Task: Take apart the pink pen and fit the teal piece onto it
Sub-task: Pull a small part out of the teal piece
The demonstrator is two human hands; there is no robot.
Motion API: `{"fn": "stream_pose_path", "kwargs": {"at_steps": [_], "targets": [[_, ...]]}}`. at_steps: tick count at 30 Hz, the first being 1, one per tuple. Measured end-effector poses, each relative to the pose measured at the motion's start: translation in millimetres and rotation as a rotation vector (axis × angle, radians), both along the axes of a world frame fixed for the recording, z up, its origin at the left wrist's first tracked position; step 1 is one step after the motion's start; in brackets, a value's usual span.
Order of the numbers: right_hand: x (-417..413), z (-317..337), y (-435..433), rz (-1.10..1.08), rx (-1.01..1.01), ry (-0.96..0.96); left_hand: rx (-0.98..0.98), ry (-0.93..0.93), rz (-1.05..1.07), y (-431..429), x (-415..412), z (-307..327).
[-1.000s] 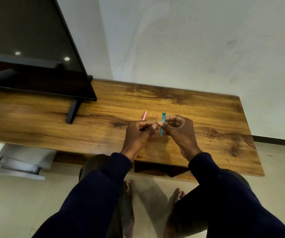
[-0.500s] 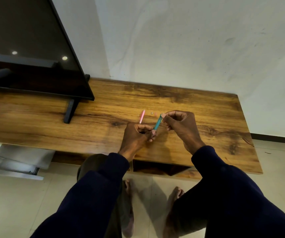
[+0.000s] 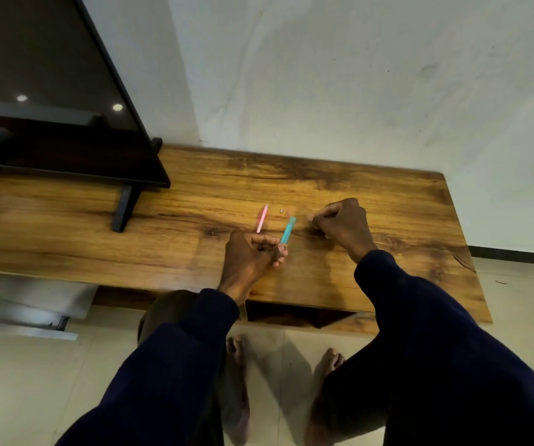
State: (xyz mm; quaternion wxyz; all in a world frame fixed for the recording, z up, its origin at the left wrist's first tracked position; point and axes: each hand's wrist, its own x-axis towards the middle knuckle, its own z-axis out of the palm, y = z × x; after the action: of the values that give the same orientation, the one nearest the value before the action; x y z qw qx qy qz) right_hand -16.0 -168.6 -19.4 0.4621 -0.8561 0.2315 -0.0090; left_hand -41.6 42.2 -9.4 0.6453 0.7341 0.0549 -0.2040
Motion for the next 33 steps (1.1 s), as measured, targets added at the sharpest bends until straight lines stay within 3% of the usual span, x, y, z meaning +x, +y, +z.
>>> {"fn": "stream_pose_path", "kwargs": {"at_steps": [5,20,27,31,33], "targets": [[12.1,-16.0,-6.1,0.015,-0.172,0.048,0.008,0.010,-0.006,-0.4,-0.4,-0.6],[27.3,-10.2,-10.9,0.218,-0.432,0.197,-0.014,0.053,-0.011,-0.8,1.7,0.4],[23.7,-7.7,-13.2,0.154,-0.296,0.188,-0.016,0.052,0.005,-1.4,1.5,3.2],[4.9,-6.8,-18.5,0.041,-0.131,0.094,-0.038,0.030,0.017,-2.1,-0.5,5.9],[-3.4,-1.7,-14.9,-0.022,0.060,0.073,-0.034,0.017,0.012,-2.9,-1.1,8.0]]}}
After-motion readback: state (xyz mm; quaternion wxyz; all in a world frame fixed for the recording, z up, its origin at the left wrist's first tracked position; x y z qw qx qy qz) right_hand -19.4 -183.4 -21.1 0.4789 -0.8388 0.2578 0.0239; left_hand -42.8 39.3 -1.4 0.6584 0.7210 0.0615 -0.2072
